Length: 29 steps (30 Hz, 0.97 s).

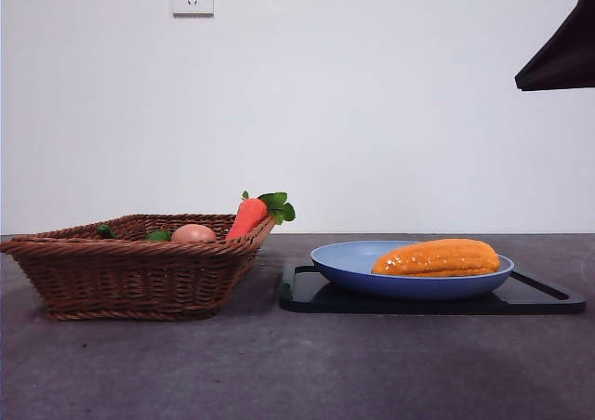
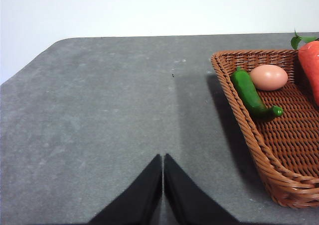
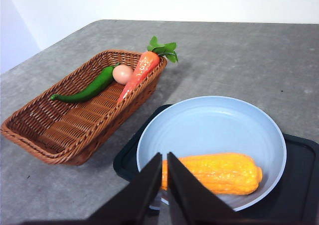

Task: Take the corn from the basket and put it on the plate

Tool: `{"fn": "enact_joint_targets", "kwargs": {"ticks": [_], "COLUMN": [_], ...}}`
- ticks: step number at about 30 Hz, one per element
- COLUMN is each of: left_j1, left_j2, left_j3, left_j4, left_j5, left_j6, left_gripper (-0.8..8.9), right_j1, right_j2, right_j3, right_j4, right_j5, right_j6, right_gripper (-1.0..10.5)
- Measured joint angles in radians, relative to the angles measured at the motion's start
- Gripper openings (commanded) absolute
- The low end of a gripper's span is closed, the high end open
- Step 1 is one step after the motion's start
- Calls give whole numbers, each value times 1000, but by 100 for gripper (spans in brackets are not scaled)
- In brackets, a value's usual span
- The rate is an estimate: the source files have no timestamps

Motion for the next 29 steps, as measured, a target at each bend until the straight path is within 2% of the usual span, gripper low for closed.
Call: {"fn": "enact_joint_targets", "kwargs": {"ticks": [17,20,24,29], "left_j1": [0,0,0,0], "left_j2": [0,0,0,0], "left_j3": [0,0,0,0], "left_j4": [0,0,0,0], "left_j5": [0,1,1,1], "left_j6": [0,0,0,0], "left_gripper": [8,8,8,8], "right_j1": [0,-16,-101,-237], "right_j2": [-3,-55,-144,-269], "right_j3": [0,0,-2,-68], "right_j4": [-3,-8,-3,-1], "right_j5": [0,29,101,160], "right_j6": [0,-23,-109,-153], "right_gripper": [2,2,2,2]}}
